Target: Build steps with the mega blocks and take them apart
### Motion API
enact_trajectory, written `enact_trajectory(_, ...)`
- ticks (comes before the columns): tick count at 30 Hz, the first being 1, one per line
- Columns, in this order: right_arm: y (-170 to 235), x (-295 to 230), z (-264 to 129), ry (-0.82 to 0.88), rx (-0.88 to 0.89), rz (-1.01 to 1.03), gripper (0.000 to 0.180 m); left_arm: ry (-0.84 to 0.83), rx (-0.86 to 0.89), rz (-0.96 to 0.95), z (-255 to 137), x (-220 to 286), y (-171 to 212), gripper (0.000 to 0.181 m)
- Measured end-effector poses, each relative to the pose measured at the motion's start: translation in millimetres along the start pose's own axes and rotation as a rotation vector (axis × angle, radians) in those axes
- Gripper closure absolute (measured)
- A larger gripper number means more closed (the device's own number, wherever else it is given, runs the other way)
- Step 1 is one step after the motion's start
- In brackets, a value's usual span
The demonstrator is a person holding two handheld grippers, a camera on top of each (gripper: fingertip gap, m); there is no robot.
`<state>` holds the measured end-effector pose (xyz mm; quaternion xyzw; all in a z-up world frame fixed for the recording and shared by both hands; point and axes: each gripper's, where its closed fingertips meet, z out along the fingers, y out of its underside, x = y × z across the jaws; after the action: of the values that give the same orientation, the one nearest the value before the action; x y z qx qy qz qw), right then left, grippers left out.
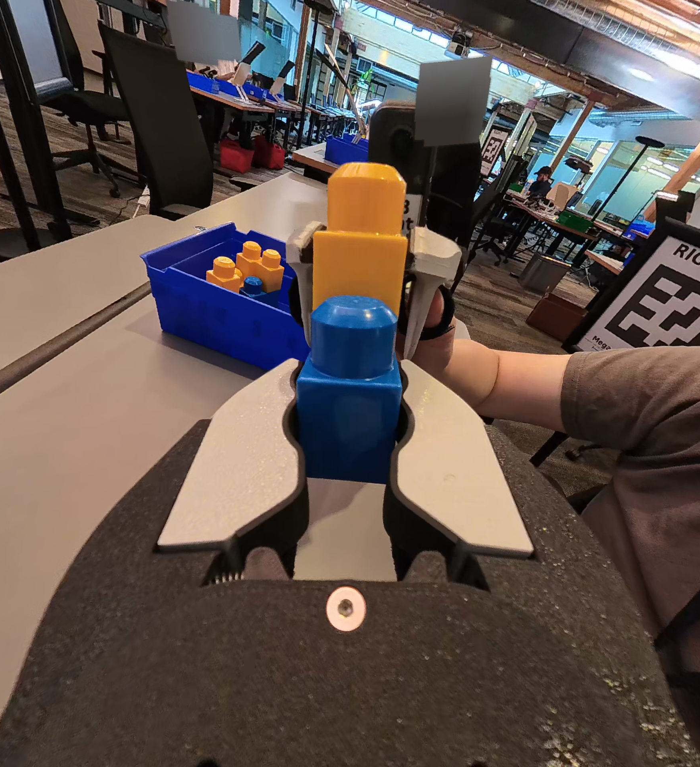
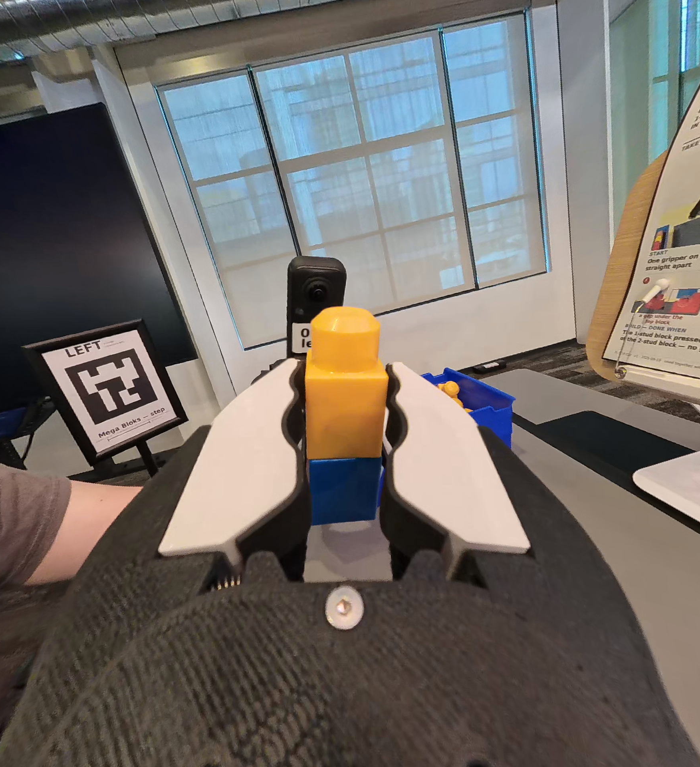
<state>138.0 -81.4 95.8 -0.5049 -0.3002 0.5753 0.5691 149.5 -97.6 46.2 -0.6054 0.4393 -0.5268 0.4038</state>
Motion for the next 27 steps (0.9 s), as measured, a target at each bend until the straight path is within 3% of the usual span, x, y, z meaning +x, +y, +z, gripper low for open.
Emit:
enact_trajectory(15,-0.4,-3.9,1.7,-0.046,-0.019,0.018,0.143,0.011,-0.028,0.019,-2.7,2.4,-0.7,0.140)
enact_trajectory(17,-0.3,-6.5,2.8,-0.070,-0.105,-0.006,0.141,0.047,-0.053,0.013,-4.3,7.7,0.3,0.140)
enact_trajectory(20,-8.1,-4.2,-7.2,-0.066,-0.252,-0.024,0.121,0.029,-0.149,0.044,-6.5,4.6,13.6,0.140)
enact_trajectory(27,29.2,2.2,-44.0,-0.033,-0.693,0.000,0.120,-0.052,-0.322,0.119,5.5,-8.9,45.4,0.140)
